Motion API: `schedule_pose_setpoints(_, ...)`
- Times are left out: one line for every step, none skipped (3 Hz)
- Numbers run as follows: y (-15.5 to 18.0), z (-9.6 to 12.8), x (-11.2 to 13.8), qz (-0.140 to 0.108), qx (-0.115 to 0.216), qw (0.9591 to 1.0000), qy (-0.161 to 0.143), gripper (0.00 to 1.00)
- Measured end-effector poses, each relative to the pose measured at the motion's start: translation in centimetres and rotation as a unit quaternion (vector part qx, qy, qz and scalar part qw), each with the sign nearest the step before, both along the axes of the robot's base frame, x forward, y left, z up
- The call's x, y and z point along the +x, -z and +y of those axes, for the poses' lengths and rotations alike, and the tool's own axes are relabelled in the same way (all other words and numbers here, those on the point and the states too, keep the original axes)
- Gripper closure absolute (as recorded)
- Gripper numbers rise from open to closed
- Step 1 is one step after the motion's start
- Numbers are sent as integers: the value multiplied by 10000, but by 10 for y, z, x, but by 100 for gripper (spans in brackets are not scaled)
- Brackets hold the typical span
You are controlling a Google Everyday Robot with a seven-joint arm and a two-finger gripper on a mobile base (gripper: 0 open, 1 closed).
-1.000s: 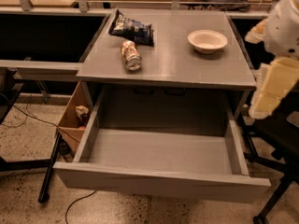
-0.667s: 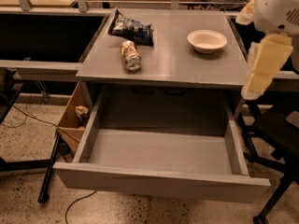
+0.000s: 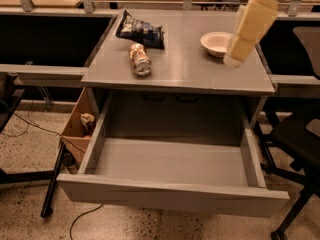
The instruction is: Place orange can into top drawer
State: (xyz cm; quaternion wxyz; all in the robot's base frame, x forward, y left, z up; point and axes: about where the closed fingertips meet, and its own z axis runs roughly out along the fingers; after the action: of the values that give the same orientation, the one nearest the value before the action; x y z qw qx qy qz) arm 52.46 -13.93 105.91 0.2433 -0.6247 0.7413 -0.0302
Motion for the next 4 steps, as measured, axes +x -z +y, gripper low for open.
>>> schedule_pose_setpoints(-1,37,23,-119,663,9976,138,0)
schedule_pose_setpoints(1,69,46,-322,1304,9896,522,0)
schedule_pose_setpoints(4,93,78,-523,1811,9773,972,0)
schedule_pose_setpoints(10,112,116,-666,1983,9685,1353,0)
